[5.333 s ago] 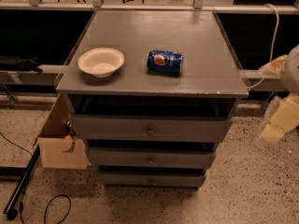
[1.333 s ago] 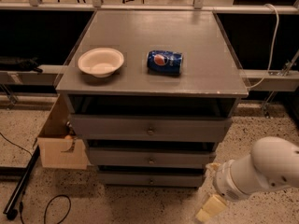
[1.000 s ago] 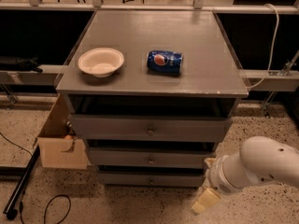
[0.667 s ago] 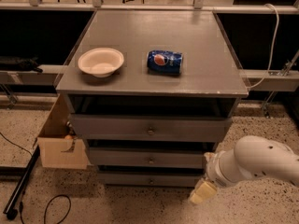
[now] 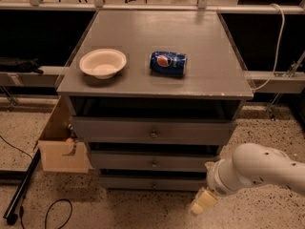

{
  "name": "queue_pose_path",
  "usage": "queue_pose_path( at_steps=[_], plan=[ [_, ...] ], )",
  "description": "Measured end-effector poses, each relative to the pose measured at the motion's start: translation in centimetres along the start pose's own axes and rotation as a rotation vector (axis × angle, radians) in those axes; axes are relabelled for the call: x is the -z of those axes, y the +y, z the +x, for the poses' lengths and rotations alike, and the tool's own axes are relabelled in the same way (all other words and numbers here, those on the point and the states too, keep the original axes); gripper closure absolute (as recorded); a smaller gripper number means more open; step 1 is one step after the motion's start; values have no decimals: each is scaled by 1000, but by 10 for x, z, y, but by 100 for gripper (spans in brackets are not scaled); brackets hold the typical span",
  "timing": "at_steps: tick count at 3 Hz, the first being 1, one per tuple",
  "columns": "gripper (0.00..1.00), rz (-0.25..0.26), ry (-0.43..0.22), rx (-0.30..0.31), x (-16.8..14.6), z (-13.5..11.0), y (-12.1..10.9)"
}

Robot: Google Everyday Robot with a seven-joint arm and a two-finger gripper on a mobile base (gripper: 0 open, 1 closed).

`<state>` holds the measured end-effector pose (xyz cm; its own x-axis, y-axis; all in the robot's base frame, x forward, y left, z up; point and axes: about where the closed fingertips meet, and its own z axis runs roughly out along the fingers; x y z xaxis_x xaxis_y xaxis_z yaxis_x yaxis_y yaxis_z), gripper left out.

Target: Open middle drawer

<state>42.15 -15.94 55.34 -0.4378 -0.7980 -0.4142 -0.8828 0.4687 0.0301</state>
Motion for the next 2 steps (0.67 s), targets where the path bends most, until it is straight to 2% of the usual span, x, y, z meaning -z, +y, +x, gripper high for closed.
queue_pose_path(
  at_steps=[1, 2],
  plan=[
    [0, -41, 31, -2, -28, 5, 2],
    [0, -56, 47, 4, -50, 7, -2]
  ],
)
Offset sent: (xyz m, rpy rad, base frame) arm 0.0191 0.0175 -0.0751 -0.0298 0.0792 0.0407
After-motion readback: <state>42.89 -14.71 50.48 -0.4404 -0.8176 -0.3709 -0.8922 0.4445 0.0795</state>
